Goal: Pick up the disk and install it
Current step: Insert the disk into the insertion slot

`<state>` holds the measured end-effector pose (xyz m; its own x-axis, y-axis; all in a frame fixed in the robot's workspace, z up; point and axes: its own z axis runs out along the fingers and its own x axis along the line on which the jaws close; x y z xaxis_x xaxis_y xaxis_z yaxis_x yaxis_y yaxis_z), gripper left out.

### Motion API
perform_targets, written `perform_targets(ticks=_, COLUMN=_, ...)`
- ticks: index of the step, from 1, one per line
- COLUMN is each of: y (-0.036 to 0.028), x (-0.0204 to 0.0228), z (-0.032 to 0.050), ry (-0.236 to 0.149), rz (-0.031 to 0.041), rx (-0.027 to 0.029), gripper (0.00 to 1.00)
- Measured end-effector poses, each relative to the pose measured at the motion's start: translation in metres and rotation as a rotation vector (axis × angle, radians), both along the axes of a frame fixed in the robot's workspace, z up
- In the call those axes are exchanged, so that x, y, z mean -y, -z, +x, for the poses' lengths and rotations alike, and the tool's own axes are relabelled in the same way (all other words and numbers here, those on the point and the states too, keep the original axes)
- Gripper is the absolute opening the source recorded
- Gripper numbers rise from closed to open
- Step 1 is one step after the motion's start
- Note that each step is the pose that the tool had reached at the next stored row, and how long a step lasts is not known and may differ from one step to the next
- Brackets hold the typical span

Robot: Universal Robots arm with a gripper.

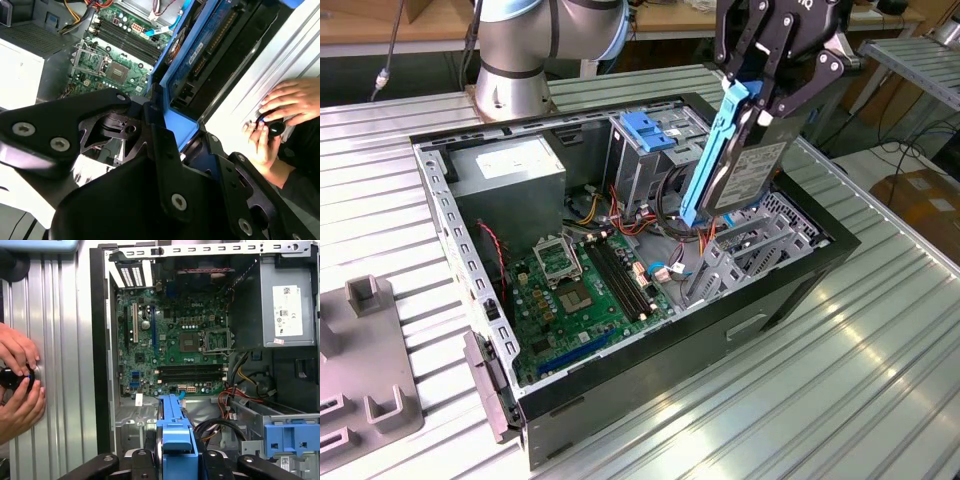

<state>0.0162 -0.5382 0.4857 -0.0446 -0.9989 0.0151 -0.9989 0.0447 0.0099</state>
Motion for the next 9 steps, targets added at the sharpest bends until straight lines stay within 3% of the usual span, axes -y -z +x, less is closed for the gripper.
perform_targets(ticks=9, y=0.001, x=0.0012, z=0.0047, ry=0.0, rz=0.0001, rx=0.0, gripper=0.37)
